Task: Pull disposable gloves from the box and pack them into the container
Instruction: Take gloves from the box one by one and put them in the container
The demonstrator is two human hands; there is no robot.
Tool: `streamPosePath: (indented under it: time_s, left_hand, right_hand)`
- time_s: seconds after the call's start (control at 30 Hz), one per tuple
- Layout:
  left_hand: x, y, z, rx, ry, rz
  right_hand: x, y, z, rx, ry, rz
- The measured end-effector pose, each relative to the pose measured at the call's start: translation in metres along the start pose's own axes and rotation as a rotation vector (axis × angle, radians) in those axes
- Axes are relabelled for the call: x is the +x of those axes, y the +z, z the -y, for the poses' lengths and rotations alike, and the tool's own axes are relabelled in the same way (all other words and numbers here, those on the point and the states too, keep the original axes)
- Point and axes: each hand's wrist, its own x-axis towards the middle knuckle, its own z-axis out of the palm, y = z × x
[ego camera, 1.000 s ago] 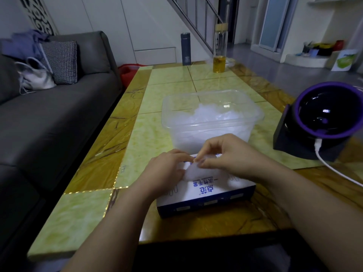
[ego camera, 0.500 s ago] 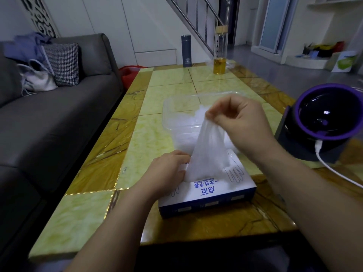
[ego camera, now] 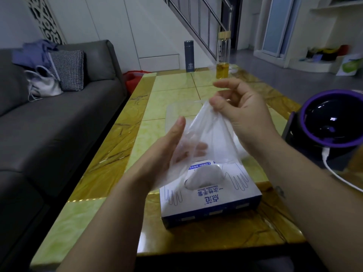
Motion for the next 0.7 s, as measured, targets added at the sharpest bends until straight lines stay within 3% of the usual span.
streamPosePath:
  time_s: [0.2, 0.3, 0.4, 0.47, 0.6, 0.7]
  left_hand:
    - [0.031, 0.001, -0.035, -0.274, 0.301, -0.304]
    - [0.050, -0.003, -0.051, -0.260, 0.382, -0.377]
    - [0.068, -0.004, -0.057, -0.186, 0.416, -0.407]
    - [0.083, -0.004, -0.054, -0.022, 0.425, -0.440]
    - [0.108, -0.012, -0.050, 0.221, 0.407, -0.460]
    - [0.122, -0.021, -0.051, 0.281, 0.319, -0.375]
  right_hand:
    - [0.031, 0.006, 0.002, -0.083, 0.034, 0.076]
    - [0.050, -0.001, -0.004, -0.118, 0.252, 0.054]
    - [0.058, -0.011, -0.014, -0.037, 0.538, 0.236]
    - [0.060, -0.016, -0.021, 0.008, 0.614, 0.325]
    - [0.078, -0.033, -0.031, 0.325, 0.505, 0.099]
    - [0.083, -0.042, -0.030, 0.142, 0.365, 0.078]
